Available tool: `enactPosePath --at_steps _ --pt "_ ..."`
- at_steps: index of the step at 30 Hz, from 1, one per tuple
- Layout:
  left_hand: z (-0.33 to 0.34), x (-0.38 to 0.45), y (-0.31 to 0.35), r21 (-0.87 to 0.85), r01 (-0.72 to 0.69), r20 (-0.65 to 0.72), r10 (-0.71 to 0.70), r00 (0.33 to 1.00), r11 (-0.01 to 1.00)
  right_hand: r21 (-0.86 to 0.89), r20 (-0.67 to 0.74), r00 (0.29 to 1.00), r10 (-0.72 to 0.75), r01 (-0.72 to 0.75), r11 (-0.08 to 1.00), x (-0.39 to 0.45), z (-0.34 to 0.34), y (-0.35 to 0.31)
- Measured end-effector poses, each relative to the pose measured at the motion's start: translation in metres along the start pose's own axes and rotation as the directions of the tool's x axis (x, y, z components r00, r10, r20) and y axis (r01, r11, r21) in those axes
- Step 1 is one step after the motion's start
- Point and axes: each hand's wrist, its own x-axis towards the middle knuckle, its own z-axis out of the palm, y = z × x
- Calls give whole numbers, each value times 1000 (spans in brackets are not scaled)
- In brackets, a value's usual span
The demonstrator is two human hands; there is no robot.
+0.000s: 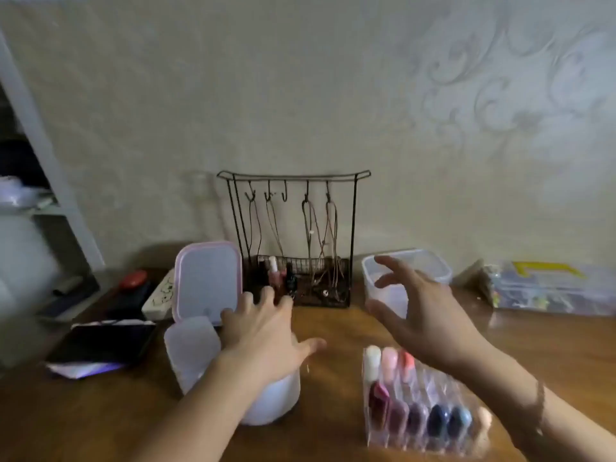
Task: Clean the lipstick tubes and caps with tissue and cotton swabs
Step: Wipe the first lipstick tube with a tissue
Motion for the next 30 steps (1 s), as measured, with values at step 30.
enactPosePath --at_steps 30 --pt "33 -160 -46 -202 -453 -177 423 889 868 -235 301 929 -216 291 927 -90 104 -75"
